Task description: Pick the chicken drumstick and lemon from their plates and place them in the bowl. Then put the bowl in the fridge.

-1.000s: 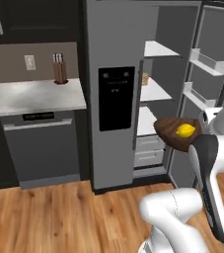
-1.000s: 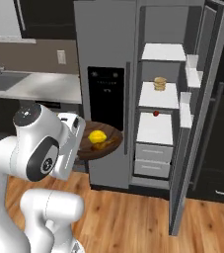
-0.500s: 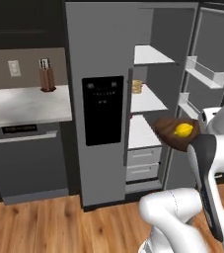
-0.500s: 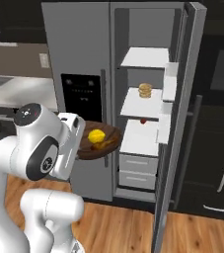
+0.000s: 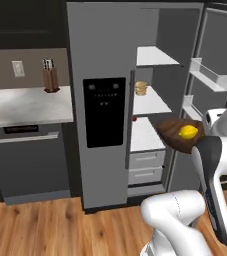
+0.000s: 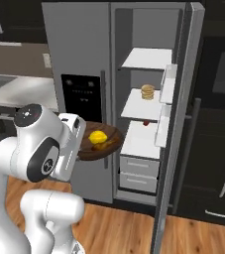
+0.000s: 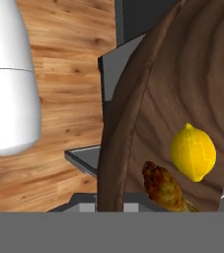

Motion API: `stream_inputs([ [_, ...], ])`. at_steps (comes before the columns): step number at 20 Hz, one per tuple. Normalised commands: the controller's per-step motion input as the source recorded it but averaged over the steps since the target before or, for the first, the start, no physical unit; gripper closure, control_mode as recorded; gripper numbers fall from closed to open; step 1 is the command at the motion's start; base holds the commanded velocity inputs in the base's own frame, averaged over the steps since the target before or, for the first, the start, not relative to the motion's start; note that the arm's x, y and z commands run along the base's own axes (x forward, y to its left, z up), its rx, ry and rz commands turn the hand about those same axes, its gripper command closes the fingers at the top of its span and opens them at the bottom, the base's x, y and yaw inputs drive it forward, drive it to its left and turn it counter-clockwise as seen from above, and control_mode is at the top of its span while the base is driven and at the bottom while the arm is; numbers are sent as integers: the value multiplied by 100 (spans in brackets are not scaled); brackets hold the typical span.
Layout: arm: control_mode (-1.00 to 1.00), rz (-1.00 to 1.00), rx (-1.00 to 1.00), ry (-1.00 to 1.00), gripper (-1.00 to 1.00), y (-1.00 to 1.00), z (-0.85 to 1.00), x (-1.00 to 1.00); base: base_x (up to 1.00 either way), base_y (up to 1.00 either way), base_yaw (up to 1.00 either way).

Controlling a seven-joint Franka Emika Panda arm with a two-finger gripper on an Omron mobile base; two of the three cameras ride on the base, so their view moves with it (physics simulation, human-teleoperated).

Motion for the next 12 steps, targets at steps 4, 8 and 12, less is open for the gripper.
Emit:
stream_inputs([
  [4,100,0,0,0,100,0,0,0,30,-27,7],
  [8,100,0,0,0,100,0,0,0,41,-33,0],
  [12,100,0,0,0,100,0,0,0,47,-33,1],
])
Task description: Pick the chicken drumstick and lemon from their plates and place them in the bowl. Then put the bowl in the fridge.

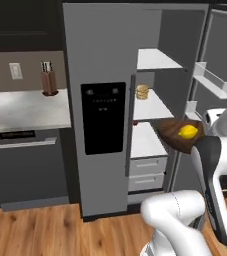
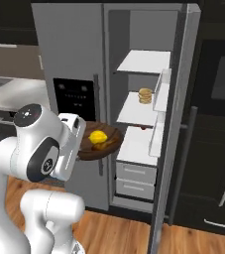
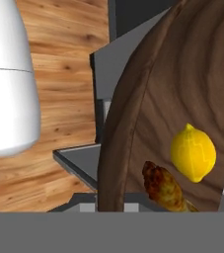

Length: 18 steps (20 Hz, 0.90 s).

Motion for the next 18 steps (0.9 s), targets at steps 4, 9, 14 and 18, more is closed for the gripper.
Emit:
stream_inputs([
  [4,100,0,0,0,100,0,0,0,50,-17,20],
  [9,100,0,0,0,100,0,0,0,43,-24,33],
  [14,100,0,0,0,100,0,0,0,33,-50,13],
  [18,100,0,0,0,100,0,0,0,36,-55,4],
])
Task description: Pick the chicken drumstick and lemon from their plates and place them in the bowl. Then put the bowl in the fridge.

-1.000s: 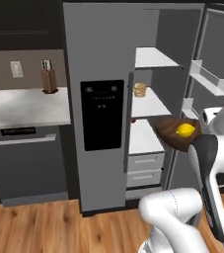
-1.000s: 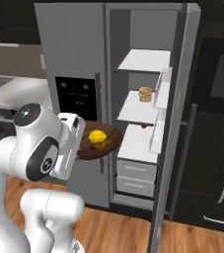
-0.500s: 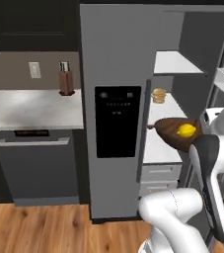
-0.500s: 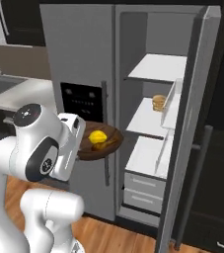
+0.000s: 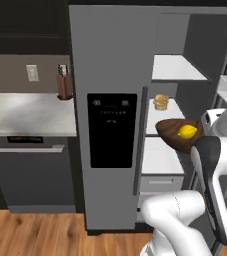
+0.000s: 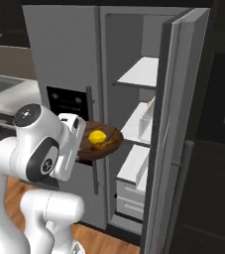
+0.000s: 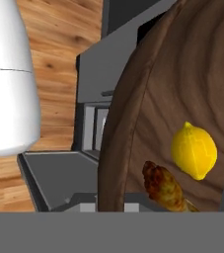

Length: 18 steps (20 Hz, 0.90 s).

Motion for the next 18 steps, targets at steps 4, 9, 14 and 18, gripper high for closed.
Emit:
stream_inputs([
  [4,100,0,0,0,100,0,0,0,39,-34,0],
  [9,100,0,0,0,100,0,0,0,43,-15,-12],
  [14,100,0,0,0,100,0,0,0,34,-8,-27],
  [18,100,0,0,0,100,0,0,0,23,-1,-18],
])
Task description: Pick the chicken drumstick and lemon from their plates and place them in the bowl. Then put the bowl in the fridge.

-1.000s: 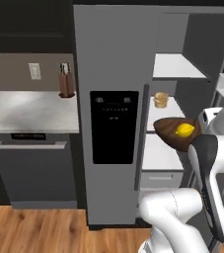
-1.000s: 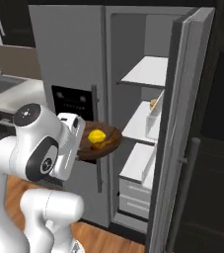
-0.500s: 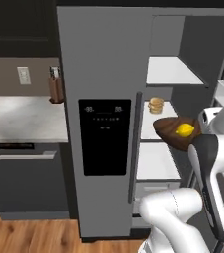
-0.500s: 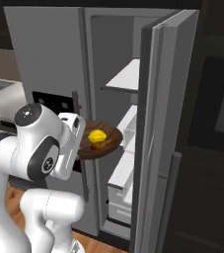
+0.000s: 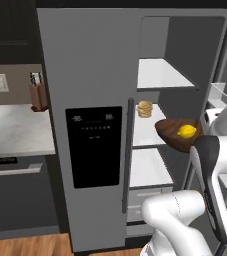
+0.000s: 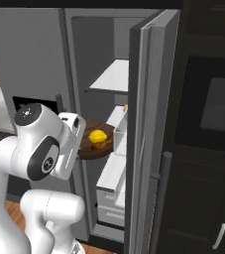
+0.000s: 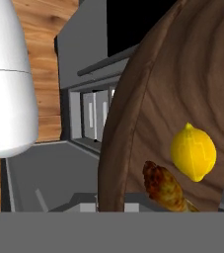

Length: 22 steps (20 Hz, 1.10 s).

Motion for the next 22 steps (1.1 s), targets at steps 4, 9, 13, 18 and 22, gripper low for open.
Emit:
stream_inputs([
  [4,100,0,0,0,100,0,0,0,17,2,-1],
  [9,100,0,0,0,100,0,0,0,38,4,1],
  [13,100,0,0,0,100,0,0,0,42,0,0],
  [18,100,0,0,0,100,0,0,0,16,0,0],
  [22,100,0,0,0,100,0,0,0,0,0,0],
])
